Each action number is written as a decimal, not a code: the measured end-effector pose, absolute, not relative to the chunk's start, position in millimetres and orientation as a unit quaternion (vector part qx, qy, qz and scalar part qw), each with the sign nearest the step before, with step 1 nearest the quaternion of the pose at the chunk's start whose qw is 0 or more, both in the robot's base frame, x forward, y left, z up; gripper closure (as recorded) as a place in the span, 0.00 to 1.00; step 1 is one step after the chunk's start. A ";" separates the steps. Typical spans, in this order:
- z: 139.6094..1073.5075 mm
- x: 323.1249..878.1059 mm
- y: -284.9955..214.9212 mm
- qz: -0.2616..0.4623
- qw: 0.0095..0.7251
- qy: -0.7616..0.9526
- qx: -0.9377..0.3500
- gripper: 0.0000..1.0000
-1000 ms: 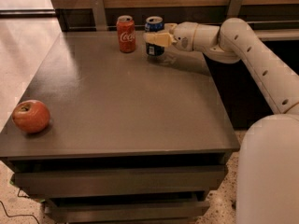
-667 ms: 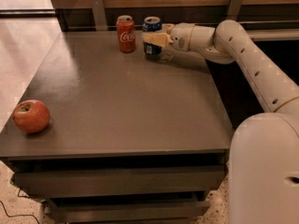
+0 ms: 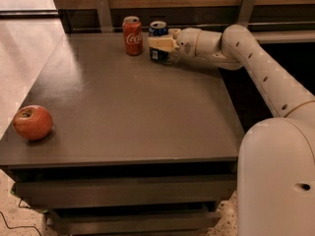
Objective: Move pepsi can near coke can
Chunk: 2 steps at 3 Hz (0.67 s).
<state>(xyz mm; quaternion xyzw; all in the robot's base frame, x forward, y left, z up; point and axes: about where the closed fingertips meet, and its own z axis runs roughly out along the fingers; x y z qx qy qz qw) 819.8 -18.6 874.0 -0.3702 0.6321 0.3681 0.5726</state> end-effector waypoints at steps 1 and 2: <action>873.6 819.7 -15.9 0.369 0.572 0.632 -0.371 0.57; 873.1 819.6 -12.4 0.371 0.571 0.631 -0.372 0.33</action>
Offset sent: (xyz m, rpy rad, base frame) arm 0.0000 0.0022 -0.0003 0.0005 0.0007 0.0028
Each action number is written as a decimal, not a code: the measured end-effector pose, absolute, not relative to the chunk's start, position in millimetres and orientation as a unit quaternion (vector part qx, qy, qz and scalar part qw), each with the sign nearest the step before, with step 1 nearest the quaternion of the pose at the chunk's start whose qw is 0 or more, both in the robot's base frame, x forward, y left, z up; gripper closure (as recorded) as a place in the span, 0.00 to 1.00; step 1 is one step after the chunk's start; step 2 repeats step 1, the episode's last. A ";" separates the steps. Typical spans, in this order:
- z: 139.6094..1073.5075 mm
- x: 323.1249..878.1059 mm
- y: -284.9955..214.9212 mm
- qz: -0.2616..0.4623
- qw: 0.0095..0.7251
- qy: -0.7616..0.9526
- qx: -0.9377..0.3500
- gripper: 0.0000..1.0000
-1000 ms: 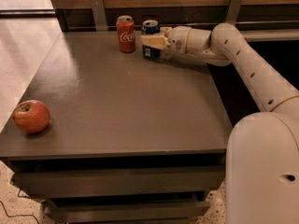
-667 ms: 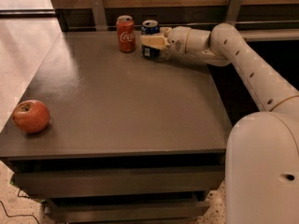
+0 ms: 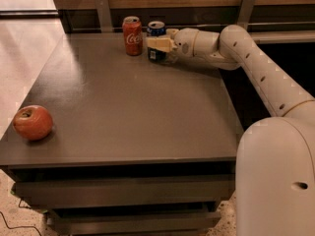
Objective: Move pepsi can near coke can
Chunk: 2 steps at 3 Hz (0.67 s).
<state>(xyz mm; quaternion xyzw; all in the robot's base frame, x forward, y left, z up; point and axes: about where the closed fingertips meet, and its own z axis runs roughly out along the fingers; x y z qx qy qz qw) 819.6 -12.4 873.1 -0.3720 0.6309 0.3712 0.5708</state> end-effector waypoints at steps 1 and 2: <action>872.6 819.4 -8.1 0.373 0.570 0.630 -0.373 0.03; 872.6 819.4 -8.1 0.373 0.570 0.630 -0.373 0.03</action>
Offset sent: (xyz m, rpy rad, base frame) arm 0.0000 0.0000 0.0000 0.0000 0.0000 0.0000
